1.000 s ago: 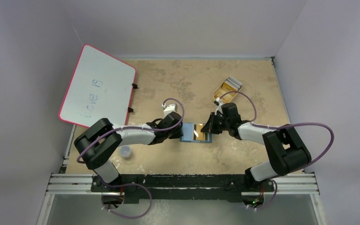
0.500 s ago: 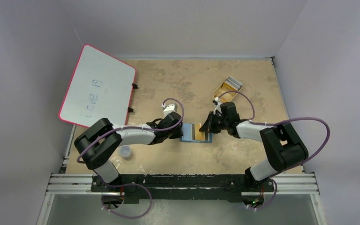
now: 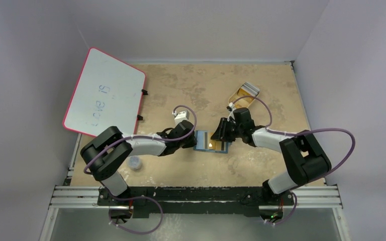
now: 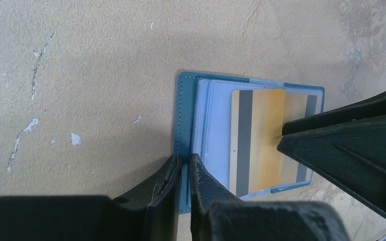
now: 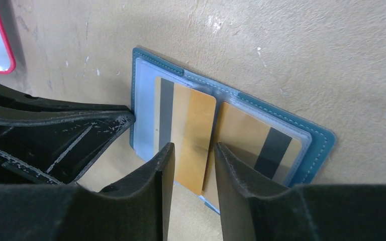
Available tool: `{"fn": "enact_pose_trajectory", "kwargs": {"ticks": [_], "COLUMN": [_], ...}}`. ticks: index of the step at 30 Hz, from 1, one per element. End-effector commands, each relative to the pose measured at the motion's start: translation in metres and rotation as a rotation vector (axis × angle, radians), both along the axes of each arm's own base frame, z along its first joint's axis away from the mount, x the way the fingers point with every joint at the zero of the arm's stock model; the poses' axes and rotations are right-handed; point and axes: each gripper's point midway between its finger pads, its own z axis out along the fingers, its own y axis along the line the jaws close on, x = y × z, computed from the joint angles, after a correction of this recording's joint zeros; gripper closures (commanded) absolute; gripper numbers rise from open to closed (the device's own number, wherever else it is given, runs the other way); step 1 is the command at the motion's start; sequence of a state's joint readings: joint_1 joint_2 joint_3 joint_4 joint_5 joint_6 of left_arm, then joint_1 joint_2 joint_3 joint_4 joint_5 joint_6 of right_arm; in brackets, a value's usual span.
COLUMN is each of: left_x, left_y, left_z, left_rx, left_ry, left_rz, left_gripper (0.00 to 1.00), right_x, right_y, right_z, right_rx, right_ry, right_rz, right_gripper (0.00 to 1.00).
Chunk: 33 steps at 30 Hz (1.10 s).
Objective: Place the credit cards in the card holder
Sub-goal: Insert the credit card into the card holder.
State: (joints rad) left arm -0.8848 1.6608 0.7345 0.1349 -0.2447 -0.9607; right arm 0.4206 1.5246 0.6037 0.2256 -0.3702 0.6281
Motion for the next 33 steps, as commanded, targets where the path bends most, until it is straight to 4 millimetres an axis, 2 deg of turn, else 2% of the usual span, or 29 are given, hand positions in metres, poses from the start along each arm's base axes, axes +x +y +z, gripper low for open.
{"fn": "enact_pose_trajectory", "kwargs": {"ticks": [1,7,19,33], "left_x": [-0.024,-0.026,-0.027,-0.028], "left_y": [0.029,0.032,0.033,0.027], "left_z": [-0.040,-0.044,-0.040,-0.039], "left_rx": [0.117,0.115,0.098,0.074], "left_ry": [0.107,0.114,0.108,0.118], "left_rz": [0.003,0.013,0.028,0.018], "left_gripper": [0.88,0.88,0.88,0.88], "right_x": [0.005,0.010,-0.003,-0.005], "right_y": [-0.019,-0.022,-0.006,0.011], "right_z": [0.000,0.007,-0.001,0.002], "right_rx": [-0.114,-0.130,-0.047,0.007], "right_ry": [-0.008,-0.023,0.011,0.019], "right_rz": [-0.053,-0.075,-0.058,-0.013], "right_gripper": [0.60,0.56,0.56,0.60]}}
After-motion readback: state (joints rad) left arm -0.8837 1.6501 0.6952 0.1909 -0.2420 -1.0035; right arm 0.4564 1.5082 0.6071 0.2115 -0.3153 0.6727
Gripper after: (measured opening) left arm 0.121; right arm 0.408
